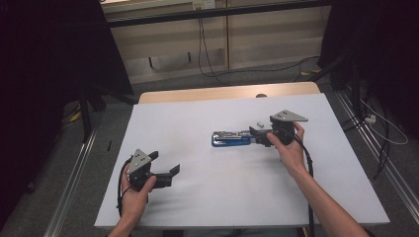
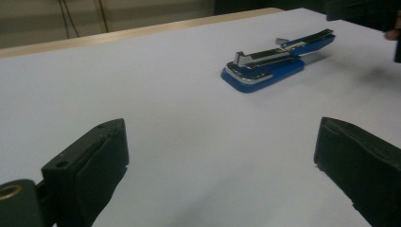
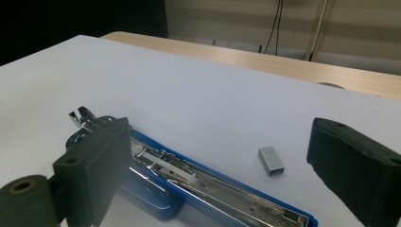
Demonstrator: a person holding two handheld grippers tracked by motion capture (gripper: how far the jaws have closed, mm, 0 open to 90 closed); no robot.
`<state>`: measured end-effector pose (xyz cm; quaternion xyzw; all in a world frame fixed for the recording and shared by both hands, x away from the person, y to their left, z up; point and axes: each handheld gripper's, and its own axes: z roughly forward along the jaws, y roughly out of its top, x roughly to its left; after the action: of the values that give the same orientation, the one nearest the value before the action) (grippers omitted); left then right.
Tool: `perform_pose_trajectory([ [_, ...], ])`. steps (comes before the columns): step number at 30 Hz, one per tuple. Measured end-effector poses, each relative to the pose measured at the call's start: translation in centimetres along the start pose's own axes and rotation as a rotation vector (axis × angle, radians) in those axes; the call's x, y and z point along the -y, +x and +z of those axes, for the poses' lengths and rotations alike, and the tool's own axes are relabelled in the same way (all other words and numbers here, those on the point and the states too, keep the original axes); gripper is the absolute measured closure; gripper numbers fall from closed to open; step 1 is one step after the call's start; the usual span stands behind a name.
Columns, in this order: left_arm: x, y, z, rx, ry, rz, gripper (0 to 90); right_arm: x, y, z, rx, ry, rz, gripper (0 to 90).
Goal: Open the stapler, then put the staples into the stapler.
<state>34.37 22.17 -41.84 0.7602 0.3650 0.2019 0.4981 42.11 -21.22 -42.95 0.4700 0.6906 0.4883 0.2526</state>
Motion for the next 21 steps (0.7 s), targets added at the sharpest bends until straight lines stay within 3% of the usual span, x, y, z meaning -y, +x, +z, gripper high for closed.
perform_pose_trajectory([
  [3, 0.1, -0.3, -0.6, -0.017, -0.011, 0.043, 4.1, -0.1, 0.0, 0.1, -0.004, 0.014, -0.009, 8.0],
  [7, 0.7, -0.5, -1.2, -0.062, -0.011, 0.025, 4.0, -0.3, -0.2, 0.3, -0.008, 0.021, -0.012, 8.1],
  [17, 1.4, -0.6, -3.0, -0.073, -0.020, 0.009, 4.0, -1.5, -1.0, 1.3, -0.011, 0.043, -0.004, 9.6],
  [21, 1.4, -0.6, -2.9, -0.071, -0.016, 0.009, 3.8, -2.1, -1.1, 1.5, -0.021, 0.062, -0.008, 9.9],
])
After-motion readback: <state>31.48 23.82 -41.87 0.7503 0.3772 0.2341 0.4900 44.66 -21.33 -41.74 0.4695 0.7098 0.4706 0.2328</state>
